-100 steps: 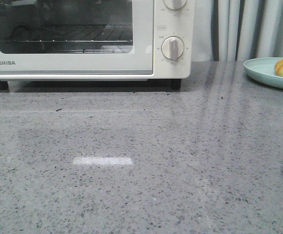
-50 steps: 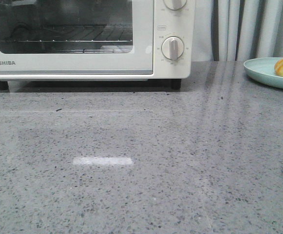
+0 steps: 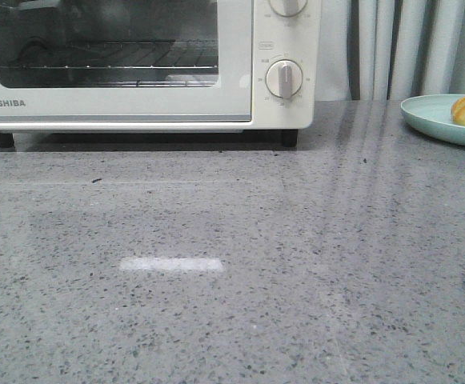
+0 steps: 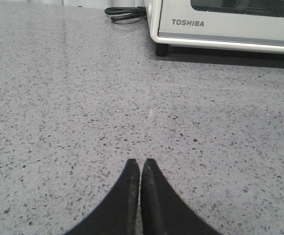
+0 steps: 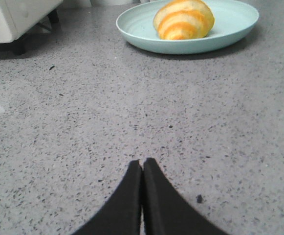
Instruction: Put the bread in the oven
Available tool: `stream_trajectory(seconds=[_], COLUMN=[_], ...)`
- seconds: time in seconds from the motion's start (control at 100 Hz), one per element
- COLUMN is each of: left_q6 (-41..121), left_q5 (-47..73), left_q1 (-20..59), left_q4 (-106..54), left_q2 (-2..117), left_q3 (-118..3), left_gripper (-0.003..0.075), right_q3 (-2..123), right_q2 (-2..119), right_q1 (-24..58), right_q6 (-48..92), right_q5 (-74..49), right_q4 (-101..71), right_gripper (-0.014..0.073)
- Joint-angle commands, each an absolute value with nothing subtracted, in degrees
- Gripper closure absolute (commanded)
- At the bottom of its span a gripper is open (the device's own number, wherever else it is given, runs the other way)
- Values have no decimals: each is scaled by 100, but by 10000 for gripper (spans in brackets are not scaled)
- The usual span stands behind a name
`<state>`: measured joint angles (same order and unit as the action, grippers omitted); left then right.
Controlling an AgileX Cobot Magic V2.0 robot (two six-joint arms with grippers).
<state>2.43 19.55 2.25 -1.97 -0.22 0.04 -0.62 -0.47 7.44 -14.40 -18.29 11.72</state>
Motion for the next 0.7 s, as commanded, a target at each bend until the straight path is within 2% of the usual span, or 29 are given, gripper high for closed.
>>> stream_trajectory(seconds=[0.0,0.25,0.45,0.69], left_q6=[209,209,209,209], left_q5=[1611,1460,442,121], left_q1=[220,220,220,220], left_q4=[-286,-581,-3396,-5105], left_q2=[-191,-191,-191,-191], left_q3=[143,143,132,132], left_gripper=[741,741,741,741], right_q3=[-125,-125,-125,-125], right_q2=[-176,-176,-176,-176], right_q1=[715,715,715,715], right_q6=[-1442,-1442,-1453,-1472], right_q5=[-1142,284,1089,1180], right_q4=[1350,1336,956,-287], right_gripper=[642,642,642,643])
